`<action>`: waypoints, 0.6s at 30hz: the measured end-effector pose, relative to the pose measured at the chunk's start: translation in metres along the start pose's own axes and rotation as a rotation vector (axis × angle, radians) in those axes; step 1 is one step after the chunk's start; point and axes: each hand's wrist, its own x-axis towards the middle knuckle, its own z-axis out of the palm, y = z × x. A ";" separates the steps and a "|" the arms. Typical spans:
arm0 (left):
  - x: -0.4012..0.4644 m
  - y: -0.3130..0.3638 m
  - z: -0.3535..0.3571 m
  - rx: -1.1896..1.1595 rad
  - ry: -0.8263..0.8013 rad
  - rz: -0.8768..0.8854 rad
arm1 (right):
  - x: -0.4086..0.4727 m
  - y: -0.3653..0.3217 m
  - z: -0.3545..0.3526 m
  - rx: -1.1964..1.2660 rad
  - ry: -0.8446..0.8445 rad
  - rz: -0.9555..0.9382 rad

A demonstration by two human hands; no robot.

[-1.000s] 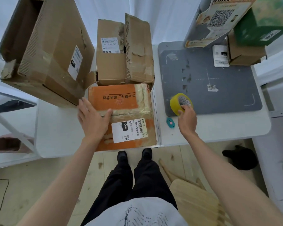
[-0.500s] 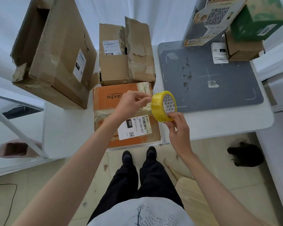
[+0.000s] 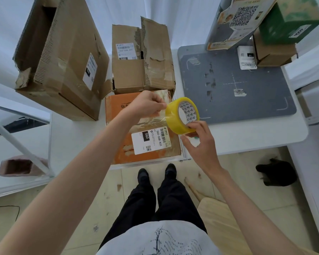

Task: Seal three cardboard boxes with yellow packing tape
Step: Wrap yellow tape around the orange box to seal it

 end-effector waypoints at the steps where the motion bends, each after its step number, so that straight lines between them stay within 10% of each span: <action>1: 0.001 0.002 0.001 0.013 0.012 0.022 | 0.001 -0.004 0.000 0.010 0.010 0.030; 18: 0.028 0.007 -0.006 -0.073 0.260 0.203 | 0.009 -0.071 -0.009 0.165 -0.052 0.613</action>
